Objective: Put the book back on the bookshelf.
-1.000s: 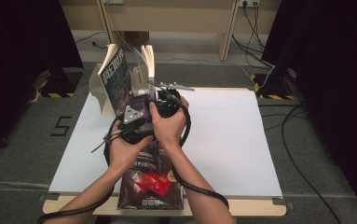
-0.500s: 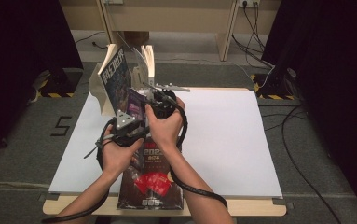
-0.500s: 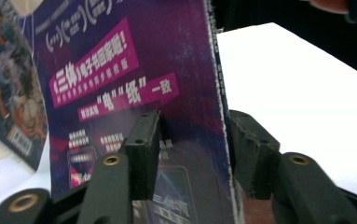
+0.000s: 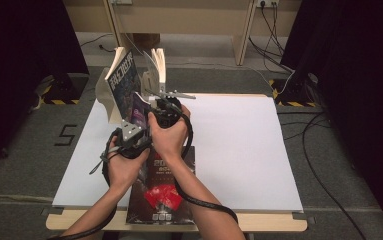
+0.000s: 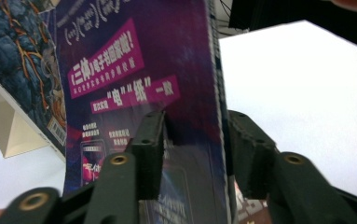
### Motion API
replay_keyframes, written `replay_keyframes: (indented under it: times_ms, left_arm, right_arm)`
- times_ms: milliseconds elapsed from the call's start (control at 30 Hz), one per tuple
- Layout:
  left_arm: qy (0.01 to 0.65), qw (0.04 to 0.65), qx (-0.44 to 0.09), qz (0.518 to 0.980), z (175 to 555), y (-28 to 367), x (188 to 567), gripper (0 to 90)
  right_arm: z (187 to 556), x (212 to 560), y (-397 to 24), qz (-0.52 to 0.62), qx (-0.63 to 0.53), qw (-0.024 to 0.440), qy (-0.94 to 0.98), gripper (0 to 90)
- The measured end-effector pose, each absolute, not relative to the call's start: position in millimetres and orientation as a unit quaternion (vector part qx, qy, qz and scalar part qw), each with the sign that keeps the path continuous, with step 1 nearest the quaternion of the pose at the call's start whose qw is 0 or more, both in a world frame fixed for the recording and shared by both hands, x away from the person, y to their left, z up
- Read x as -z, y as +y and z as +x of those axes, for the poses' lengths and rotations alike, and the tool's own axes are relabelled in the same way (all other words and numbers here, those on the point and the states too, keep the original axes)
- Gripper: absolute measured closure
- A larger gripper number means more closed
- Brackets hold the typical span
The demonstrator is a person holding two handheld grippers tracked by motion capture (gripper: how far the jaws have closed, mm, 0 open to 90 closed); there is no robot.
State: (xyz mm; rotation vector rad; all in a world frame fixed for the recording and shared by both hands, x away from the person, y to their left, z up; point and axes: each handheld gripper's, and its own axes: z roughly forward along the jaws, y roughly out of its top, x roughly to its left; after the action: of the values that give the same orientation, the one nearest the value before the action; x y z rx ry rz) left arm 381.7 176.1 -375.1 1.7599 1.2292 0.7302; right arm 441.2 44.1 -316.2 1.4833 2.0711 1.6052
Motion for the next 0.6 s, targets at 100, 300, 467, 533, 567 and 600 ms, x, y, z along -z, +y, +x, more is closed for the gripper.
replay_keyframes:
  times_ms: [100,300,467,533,567,600]
  left_arm:
    - [0.492,0.417,-0.293,0.706,385.5,174.1,376.4,48.9]
    - [0.505,0.423,-0.267,0.703,387.5,180.5,384.1,51.0]
    - [0.507,0.426,-0.257,0.704,382.1,184.7,385.7,64.4]
    - [0.512,0.423,-0.248,0.705,381.8,186.2,384.4,68.6]
    - [0.513,0.420,-0.245,0.707,381.6,186.7,383.5,70.5]
    - [0.514,0.417,-0.246,0.708,381.4,187.0,383.0,72.1]
  right_arm:
    - [440.3,315.5,45.2,0.490,-0.532,0.067,0.687,84.1]
    - [437.0,313.8,45.3,0.483,-0.531,0.069,0.693,83.4]
    - [436.0,316.7,50.2,0.471,-0.528,0.065,0.703,80.4]
    - [436.3,317.9,51.1,0.468,-0.529,0.063,0.706,78.6]
    - [436.4,318.1,51.9,0.467,-0.528,0.061,0.706,77.8]
    - [436.9,318.4,52.3,0.467,-0.528,0.061,0.706,77.2]
